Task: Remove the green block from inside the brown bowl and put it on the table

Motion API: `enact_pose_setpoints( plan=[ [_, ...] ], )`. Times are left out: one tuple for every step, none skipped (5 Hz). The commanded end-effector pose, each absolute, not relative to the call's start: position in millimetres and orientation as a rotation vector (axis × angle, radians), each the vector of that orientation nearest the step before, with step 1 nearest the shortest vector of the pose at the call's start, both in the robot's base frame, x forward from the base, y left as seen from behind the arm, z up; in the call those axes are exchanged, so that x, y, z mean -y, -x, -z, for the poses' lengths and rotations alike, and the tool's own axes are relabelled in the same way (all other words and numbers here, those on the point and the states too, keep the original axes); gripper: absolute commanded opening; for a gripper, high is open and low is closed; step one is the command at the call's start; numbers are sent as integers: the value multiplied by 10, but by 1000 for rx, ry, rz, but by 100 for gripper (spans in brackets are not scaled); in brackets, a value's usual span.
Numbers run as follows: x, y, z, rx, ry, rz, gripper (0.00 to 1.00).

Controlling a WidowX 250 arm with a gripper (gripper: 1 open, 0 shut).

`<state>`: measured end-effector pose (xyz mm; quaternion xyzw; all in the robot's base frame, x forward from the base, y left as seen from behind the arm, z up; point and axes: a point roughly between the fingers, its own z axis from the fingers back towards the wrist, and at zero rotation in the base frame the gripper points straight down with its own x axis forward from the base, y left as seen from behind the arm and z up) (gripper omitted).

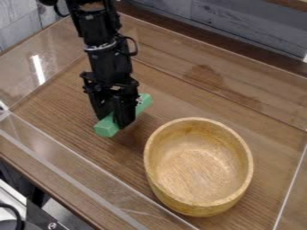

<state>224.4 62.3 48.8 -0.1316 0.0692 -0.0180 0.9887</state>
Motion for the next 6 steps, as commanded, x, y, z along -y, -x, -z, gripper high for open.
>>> enact_pose_setpoints(
  plan=[
    [-686, -2334, -580, -101, 256, 31, 0],
    [-700, -2348, -577, -103, 262, 28, 0],
    [-710, -2360, -576, -107, 269, 26, 0],
    [-721, -2370, -575, -112, 276, 23, 0],
    [-730, -2380, -574, -116, 283, 21, 0],
    [-740, -2388, -573, -122, 290, 18, 0]
  ],
)
